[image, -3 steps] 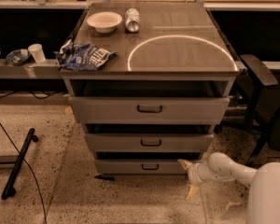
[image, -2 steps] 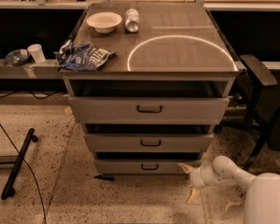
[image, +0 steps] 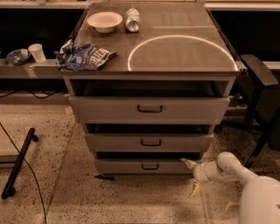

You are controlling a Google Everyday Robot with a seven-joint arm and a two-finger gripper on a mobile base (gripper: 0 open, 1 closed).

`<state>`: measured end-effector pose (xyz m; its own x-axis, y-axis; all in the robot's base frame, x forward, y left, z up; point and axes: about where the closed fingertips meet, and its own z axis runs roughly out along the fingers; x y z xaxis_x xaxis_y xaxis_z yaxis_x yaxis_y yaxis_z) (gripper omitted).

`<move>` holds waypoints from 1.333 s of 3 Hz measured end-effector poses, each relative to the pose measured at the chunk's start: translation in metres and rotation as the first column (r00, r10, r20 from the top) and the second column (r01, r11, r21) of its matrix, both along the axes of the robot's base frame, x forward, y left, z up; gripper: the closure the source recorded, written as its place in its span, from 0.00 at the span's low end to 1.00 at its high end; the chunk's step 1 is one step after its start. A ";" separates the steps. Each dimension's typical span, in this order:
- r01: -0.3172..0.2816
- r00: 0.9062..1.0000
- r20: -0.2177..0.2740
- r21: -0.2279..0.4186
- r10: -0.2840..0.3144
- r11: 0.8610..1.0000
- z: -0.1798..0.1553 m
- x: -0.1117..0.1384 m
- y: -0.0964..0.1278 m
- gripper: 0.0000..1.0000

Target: Open bottom drawer

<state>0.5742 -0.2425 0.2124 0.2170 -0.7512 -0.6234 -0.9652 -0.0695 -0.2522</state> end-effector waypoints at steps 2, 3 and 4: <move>0.024 0.988 0.157 -0.123 -0.005 0.992 -0.018 0.024 0.008 0.00; 0.021 0.980 0.197 -0.177 0.014 0.984 -0.030 0.036 0.013 0.00; 0.021 0.980 0.198 -0.208 0.021 0.978 -0.039 0.049 0.017 0.00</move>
Offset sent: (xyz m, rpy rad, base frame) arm 0.0483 0.0056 -0.0289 -0.2331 -0.2977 -0.0421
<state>0.6231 -0.2250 0.1736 0.3201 -0.8597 -0.3982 -0.8974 -0.1404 -0.4184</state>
